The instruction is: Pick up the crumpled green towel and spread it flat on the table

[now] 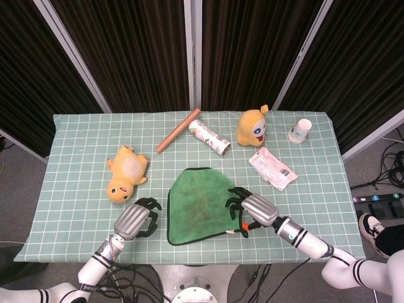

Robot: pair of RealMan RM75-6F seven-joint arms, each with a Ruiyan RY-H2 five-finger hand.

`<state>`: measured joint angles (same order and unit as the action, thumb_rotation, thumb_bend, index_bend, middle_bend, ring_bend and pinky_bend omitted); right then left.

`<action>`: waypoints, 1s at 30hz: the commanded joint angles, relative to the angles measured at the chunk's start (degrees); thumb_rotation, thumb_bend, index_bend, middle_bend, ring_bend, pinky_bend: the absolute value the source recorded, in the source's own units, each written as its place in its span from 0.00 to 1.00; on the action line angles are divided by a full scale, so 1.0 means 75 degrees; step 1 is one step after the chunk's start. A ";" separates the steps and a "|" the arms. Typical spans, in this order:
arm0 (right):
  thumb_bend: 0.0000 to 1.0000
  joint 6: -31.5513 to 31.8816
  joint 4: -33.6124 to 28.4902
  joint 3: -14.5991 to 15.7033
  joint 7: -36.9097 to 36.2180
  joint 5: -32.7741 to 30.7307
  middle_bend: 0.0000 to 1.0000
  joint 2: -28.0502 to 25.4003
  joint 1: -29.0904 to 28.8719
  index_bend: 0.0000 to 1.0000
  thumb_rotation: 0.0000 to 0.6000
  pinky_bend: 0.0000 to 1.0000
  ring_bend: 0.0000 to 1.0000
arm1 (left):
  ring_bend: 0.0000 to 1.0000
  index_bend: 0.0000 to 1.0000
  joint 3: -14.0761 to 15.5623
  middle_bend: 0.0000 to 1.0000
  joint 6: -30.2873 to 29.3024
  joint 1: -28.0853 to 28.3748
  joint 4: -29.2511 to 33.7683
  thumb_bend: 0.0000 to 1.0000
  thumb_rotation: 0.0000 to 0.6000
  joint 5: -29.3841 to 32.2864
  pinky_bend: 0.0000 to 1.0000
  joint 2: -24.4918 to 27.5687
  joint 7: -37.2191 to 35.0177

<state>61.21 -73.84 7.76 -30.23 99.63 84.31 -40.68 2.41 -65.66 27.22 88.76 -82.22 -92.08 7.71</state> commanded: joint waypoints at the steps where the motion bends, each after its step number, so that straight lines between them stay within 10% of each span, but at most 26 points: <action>1: 0.36 -0.0106 -0.0038 0.0164 0.0405 0.0077 0.26 -0.0052 0.0077 0.70 0.95 0.00 0.00 | 0.24 0.77 -0.0023 0.43 -0.0011 -0.0020 -0.0023 0.41 1.00 -0.0025 0.24 0.0004 -0.0022; 7: 0.03 -0.0460 -0.0319 0.0352 0.1803 0.0006 0.11 -0.0268 0.0216 0.37 0.57 0.00 0.00 | 0.24 0.62 -0.0125 0.41 -0.0137 -0.0080 -0.0097 0.30 1.00 -0.0111 0.24 0.0011 -0.0137; 14: 0.00 -0.0310 -0.1149 0.0323 0.2569 -0.0107 0.00 -0.0876 0.0391 0.03 0.20 0.00 0.00 | 0.24 0.53 -0.0323 0.40 -0.0291 -0.0122 -0.0124 0.25 1.00 -0.0143 0.24 0.0094 -0.0257; 22: 0.00 -0.0272 -0.1525 -0.0315 0.2564 -0.0959 0.01 -0.1506 0.0420 0.09 0.25 0.00 0.00 | 0.24 0.52 -0.0619 0.40 -0.0442 -0.0190 -0.0094 0.25 1.00 0.0040 0.24 0.0216 -0.0389; 30: 0.31 -0.2222 -0.0756 -0.1215 0.3353 -0.2881 0.05 -0.0966 -0.0351 0.31 0.16 0.00 0.00 | 0.24 0.52 -0.0969 0.40 -0.0685 -0.0312 -0.0053 0.25 1.00 0.0338 0.24 0.0339 -0.0477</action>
<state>49.04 -82.22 1.38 -8.05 82.22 74.87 -40.89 -4.52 -70.59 25.06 88.28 -80.04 -89.73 4.27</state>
